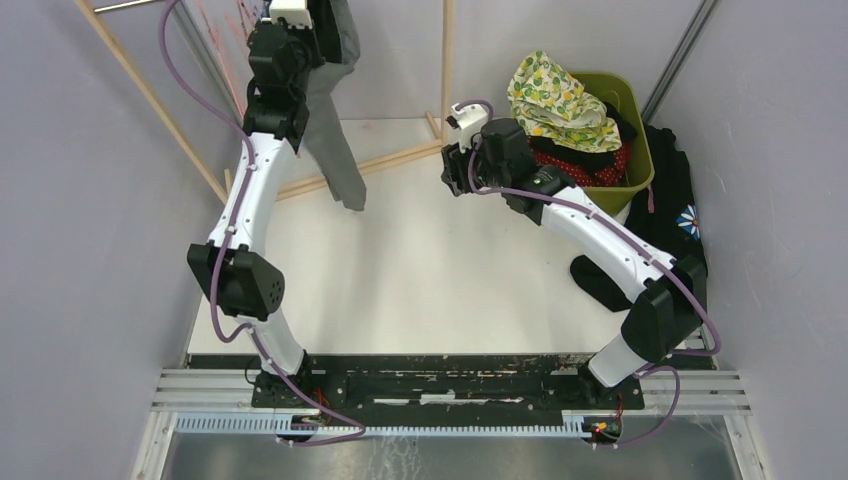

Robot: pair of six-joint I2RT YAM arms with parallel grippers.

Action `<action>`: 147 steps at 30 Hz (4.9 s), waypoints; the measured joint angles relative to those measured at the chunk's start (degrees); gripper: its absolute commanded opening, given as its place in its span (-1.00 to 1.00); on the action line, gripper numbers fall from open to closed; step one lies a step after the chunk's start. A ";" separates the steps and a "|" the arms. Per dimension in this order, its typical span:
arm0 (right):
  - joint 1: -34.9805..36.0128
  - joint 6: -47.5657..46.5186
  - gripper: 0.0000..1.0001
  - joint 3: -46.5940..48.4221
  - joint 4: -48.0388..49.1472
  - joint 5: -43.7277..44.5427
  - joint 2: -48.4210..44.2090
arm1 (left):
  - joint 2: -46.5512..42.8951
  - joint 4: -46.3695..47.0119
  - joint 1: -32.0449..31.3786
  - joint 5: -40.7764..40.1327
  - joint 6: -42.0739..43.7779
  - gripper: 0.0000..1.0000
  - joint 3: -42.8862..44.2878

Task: Remove the skirt from the hanger
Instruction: Pick up the hanger from the clothesline.

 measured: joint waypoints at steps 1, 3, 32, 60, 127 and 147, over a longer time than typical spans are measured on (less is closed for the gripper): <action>0.00 -0.11 0.09 -0.13 0.02 0.09 -0.07 | 0.22 0.02 -0.17 -1.40 -0.04 -0.94 0.04; 0.00 -0.22 0.09 -0.42 -0.04 0.15 -0.24 | 0.37 0.22 -0.11 -1.64 0.13 -0.94 0.22; -0.37 -1.05 0.09 -2.51 0.24 1.49 -0.37 | 0.20 9.42 -0.76 -3.23 -2.80 -0.94 -4.13; -1.64 -0.37 0.08 -3.37 0.92 1.44 2.47 | 4.28 5.25 -1.38 -5.07 -4.39 -0.94 4.07; -9.01 3.50 0.07 -10.93 1.79 1.51 4.20 | -0.09 15.80 -1.20 -2.32 -5.07 -0.94 -2.36; -9.14 3.69 0.06 -11.50 1.75 1.46 4.20 | -0.59 28.17 -1.68 0.59 -5.53 -0.94 -8.35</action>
